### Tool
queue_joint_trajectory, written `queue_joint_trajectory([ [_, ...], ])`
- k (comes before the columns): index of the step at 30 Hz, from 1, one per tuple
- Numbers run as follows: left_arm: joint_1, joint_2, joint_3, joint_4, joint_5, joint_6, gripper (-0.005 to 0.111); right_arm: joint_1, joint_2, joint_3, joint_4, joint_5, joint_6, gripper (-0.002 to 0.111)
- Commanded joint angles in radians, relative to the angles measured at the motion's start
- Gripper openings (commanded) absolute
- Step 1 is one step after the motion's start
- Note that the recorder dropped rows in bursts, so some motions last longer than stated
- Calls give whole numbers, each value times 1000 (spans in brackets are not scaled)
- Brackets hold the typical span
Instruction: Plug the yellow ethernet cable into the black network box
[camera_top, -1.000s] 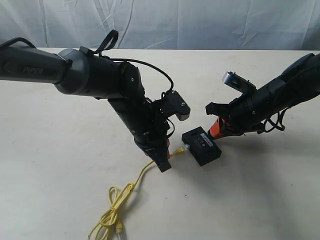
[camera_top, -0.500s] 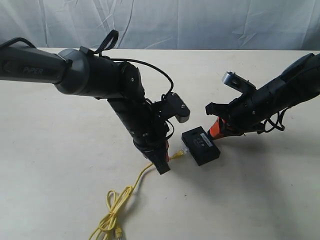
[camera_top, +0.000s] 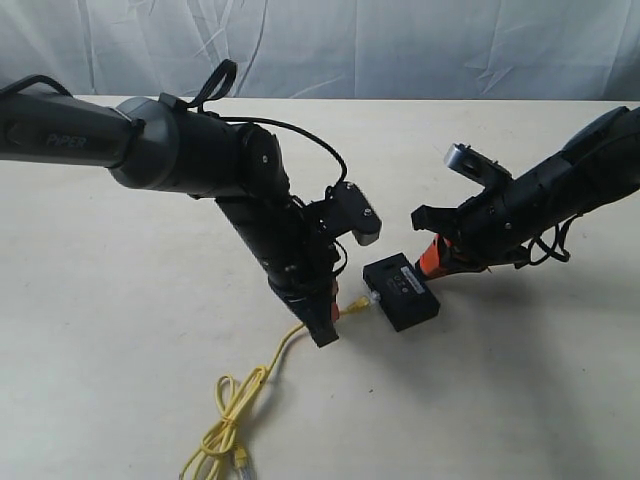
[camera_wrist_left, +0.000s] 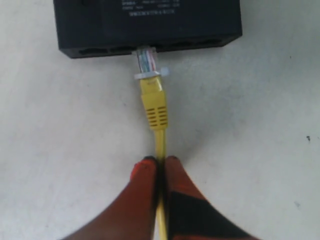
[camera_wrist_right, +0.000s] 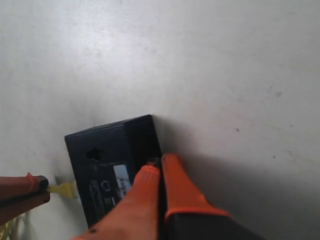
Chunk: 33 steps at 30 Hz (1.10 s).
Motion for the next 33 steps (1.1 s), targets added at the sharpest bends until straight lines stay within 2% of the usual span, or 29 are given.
queue_joint_trajectory([
  [1, -5, 2, 1, -37, -16, 27, 0, -3, -1, -2, -2, 17, -12, -1],
  [14, -5, 2, 1, -39, -1, 53, 0, 40, 56, -2, 12, 26, -33, -1],
  [20, -5, 2, 1, -39, -23, 52, 0, 40, 56, -2, 68, 86, -64, -1],
  [25, -5, 2, 1, -22, -68, 52, 0, 38, 56, -2, 66, 54, -64, -1],
  [33, -5, 2, 1, 89, -198, 53, 0, 38, 56, -2, 81, 16, -64, -1],
])
